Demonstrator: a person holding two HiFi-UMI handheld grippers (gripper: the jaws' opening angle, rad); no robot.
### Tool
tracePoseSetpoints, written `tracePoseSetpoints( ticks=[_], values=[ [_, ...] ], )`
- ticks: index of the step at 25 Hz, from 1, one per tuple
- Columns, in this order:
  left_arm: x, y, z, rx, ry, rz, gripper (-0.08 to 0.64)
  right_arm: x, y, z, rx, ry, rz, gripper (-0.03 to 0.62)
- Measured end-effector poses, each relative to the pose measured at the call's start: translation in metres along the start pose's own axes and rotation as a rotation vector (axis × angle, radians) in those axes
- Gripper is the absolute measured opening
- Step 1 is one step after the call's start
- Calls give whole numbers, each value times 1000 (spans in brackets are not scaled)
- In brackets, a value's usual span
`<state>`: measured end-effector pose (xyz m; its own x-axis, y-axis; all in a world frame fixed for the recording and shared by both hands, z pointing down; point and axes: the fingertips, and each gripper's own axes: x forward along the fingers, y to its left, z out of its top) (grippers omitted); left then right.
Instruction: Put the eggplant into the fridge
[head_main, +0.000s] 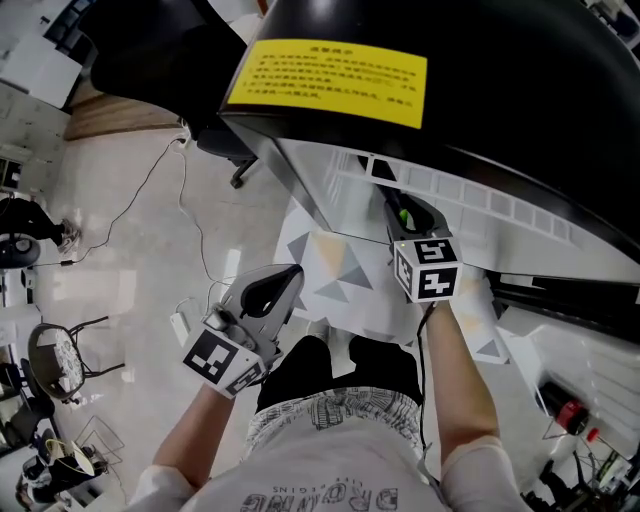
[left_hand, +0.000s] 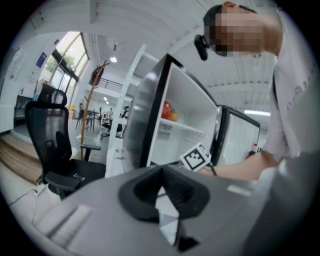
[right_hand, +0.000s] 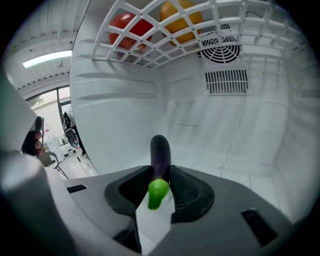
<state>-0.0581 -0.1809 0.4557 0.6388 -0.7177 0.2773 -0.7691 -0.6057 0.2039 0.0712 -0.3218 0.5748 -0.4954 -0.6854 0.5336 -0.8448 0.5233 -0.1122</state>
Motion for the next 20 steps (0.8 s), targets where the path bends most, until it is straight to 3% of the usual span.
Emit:
tracePoseSetpoints(
  ticks=[20],
  values=[
    [1, 11, 2, -6, 0, 14, 8, 24, -5, -10, -158, 128, -94, 124]
  ],
)
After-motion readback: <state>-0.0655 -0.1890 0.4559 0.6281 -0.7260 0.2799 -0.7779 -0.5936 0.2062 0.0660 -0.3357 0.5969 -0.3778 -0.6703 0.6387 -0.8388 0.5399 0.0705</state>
